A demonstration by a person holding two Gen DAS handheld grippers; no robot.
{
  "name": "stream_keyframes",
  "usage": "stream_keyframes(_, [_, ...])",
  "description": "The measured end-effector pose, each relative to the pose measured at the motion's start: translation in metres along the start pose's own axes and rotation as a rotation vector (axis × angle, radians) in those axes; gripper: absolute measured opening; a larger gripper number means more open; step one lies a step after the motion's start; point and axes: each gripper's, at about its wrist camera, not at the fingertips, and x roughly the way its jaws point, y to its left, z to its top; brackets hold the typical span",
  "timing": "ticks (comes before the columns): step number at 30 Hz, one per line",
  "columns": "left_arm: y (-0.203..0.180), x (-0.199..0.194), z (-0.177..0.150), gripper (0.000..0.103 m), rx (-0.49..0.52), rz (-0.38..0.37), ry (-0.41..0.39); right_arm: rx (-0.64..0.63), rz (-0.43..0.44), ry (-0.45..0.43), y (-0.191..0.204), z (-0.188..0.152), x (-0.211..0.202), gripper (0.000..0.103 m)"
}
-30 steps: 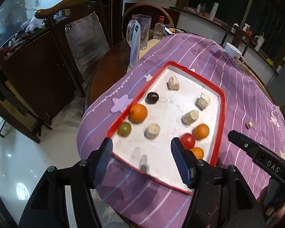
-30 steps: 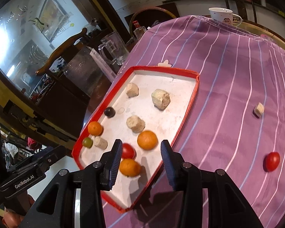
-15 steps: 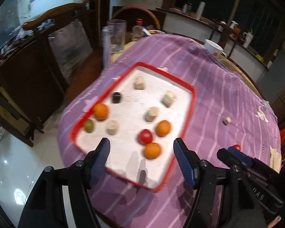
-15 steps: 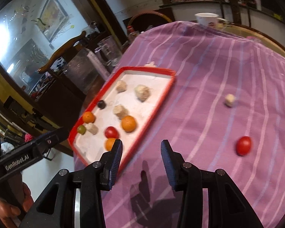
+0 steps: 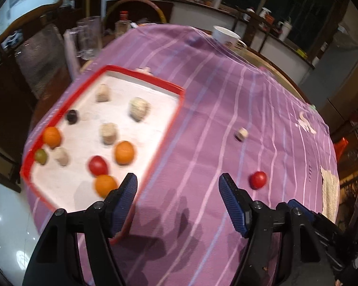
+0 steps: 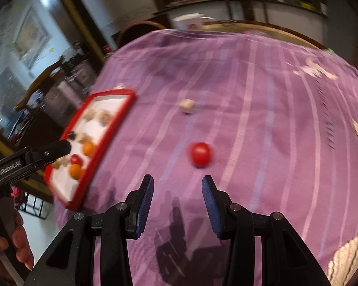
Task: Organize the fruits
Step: 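Move both grippers away from the tray toward the last tomato and cork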
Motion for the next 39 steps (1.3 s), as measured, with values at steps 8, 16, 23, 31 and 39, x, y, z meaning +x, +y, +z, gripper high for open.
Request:
stream_keyframes(8, [-0.026, 0.014, -0.008, 0.07, 0.042, 0.005, 0.034, 0.06, -0.021, 0.022, -0.036, -0.004, 0.003, 0.046])
stream_keyframes(16, [-0.011, -0.006, -0.012, 0.07, 0.034, 0.121, -0.018, -0.011, 0.029, 0.044, -0.012, -0.002, 0.015, 0.046])
stream_keyframes(23, [-0.01, -0.009, -0.017, 0.07, 0.047, 0.176, -0.024, -0.084, 0.05, 0.057, 0.008, -0.004, 0.02, 0.046])
stream_keyframes(31, [-0.024, -0.004, -0.016, 0.07, 0.102, 0.205, -0.022, -0.056, 0.032, 0.062, -0.002, -0.004, 0.021, 0.046])
stream_keyframes(39, [-0.037, 0.005, -0.017, 0.07, 0.158, 0.207, -0.007, -0.028, 0.014, 0.064, -0.011, -0.005, 0.021, 0.046])
